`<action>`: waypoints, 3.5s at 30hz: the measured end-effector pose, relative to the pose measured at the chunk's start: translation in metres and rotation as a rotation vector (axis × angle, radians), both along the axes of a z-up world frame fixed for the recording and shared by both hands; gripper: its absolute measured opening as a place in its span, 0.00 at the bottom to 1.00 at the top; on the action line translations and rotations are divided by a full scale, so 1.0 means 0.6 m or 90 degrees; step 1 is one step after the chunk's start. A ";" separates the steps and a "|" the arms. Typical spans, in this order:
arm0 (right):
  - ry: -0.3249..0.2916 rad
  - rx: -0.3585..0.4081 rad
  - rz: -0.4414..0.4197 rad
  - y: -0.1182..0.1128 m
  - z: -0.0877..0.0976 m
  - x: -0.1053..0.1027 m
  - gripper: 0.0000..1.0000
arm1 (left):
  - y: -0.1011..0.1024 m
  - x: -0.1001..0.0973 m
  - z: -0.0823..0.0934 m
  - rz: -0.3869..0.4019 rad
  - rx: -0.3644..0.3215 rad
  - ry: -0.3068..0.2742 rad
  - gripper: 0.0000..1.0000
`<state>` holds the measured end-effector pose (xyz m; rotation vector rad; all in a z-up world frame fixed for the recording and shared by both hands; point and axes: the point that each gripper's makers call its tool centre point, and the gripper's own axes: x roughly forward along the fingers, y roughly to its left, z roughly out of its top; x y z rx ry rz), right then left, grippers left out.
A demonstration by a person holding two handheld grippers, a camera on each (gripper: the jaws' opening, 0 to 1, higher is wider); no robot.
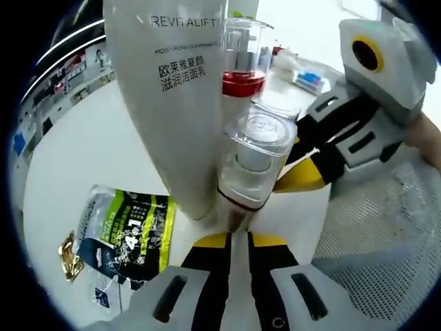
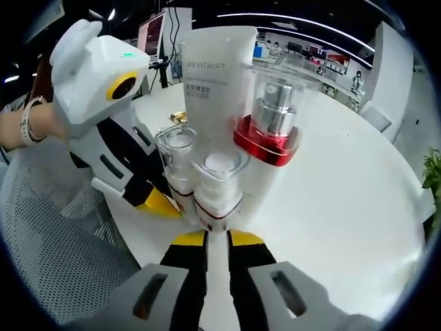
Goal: Arrange the skincare products in the storage area until every visible bottle or jar stands upright without overlapping.
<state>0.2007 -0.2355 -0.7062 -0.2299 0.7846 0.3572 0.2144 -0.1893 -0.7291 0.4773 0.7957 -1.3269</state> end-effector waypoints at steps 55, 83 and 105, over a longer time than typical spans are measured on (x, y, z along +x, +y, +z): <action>-0.061 -0.005 -0.034 0.007 0.079 -0.036 0.42 | 0.093 0.037 0.124 0.028 -0.095 -0.106 0.32; -0.154 -0.016 -0.030 0.029 0.180 -0.036 0.78 | 0.169 0.040 0.203 0.086 -0.143 -0.160 0.69; -0.213 -0.031 0.011 0.057 0.244 -0.033 0.96 | 0.187 0.021 0.227 0.076 -0.159 -0.169 0.93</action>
